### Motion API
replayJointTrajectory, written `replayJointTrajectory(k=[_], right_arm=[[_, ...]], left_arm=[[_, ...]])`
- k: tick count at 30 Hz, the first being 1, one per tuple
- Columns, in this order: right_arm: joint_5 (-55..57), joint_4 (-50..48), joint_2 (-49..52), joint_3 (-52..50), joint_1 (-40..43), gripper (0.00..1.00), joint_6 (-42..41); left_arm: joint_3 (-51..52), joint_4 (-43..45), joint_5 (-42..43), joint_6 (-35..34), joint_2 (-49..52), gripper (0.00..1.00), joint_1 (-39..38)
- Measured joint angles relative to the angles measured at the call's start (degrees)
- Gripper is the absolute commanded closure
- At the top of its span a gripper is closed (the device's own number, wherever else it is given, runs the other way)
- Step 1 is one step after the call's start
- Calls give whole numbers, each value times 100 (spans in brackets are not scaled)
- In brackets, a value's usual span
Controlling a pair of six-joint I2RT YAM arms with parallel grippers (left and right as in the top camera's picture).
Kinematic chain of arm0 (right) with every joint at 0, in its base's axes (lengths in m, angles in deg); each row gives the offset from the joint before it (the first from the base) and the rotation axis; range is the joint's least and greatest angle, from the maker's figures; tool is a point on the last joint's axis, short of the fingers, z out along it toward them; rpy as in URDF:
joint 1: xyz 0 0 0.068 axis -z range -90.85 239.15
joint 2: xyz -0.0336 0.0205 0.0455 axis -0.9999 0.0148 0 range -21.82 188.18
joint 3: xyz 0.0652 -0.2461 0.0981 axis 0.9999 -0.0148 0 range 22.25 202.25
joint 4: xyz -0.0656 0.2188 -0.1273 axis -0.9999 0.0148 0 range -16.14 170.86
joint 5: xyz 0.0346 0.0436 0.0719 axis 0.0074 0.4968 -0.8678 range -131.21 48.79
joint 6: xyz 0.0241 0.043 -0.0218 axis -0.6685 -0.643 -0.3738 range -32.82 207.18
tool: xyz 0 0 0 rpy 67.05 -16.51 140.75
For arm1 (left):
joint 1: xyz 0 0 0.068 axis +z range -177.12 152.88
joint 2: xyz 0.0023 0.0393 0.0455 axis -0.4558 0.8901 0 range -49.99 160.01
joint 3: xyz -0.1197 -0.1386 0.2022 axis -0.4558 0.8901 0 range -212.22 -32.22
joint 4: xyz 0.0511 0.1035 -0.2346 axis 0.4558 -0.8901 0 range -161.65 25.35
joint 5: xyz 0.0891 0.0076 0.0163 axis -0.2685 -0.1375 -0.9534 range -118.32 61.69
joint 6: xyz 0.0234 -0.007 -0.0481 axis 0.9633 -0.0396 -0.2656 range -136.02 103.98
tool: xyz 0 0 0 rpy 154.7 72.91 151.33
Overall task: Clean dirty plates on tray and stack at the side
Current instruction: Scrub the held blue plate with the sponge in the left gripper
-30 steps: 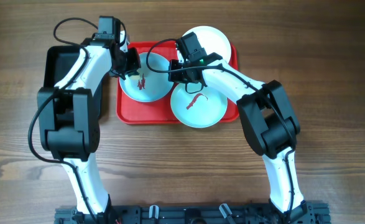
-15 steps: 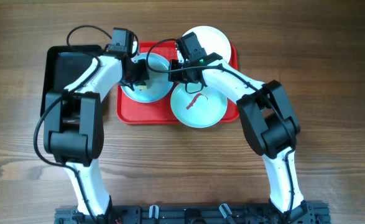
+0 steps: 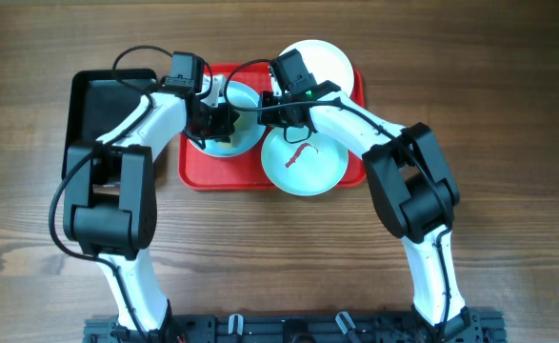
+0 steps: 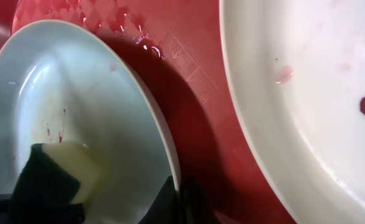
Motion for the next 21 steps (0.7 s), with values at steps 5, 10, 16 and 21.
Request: replayJointTrajectory(k=[5, 10, 16, 21], right_arm=[[0, -2, 2, 0, 0, 96, 0], [-4, -2, 2, 0, 0, 96, 0], [-4, -2, 2, 0, 0, 96, 0], [-4, -2, 2, 0, 0, 96, 0]], left_arm=[[-31, -96, -1370, -772, -79, 96, -61], [-28, -122, -2074, -1283, -85, 96, -52], [-33, -184, -1088, -428, -92, 96, 70], [13, -647, 636, 527, -44, 96, 72]])
